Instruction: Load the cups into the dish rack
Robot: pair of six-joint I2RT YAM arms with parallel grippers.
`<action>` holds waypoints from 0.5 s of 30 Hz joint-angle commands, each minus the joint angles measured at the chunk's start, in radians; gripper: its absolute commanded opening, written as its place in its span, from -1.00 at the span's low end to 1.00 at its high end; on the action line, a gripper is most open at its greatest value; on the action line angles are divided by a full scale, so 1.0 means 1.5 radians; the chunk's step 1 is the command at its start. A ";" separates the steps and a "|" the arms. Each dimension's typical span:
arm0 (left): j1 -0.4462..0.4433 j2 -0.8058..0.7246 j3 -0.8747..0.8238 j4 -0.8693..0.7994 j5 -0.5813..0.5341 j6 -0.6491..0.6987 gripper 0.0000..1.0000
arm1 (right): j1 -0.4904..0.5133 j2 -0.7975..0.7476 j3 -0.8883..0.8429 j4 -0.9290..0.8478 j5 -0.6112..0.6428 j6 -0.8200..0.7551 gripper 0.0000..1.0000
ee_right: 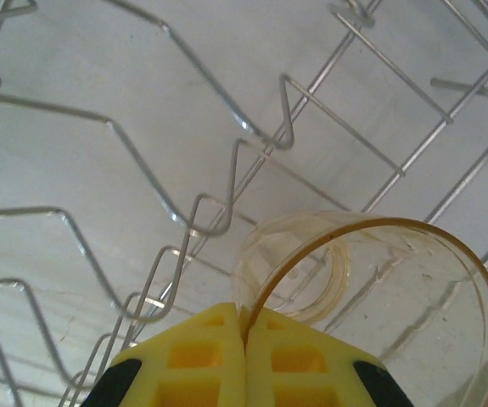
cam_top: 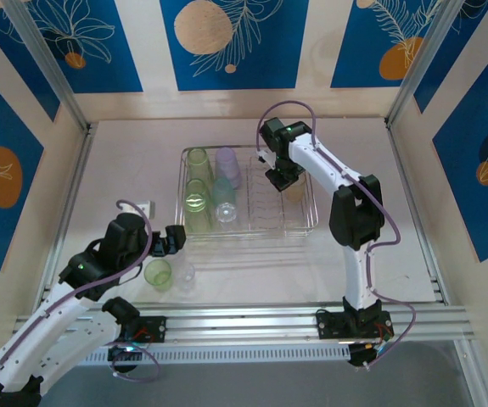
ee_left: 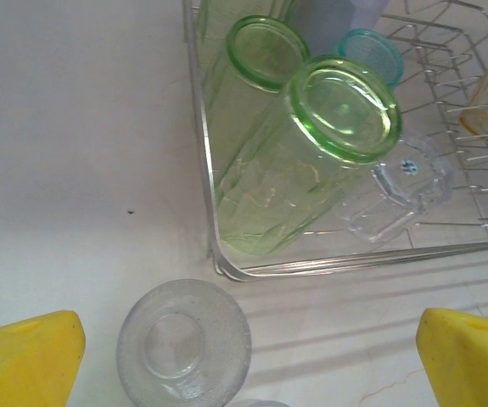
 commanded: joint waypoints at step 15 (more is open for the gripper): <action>-0.020 0.073 -0.012 0.507 0.409 0.204 0.99 | -0.165 -0.349 -0.047 0.137 -0.590 0.257 -1.00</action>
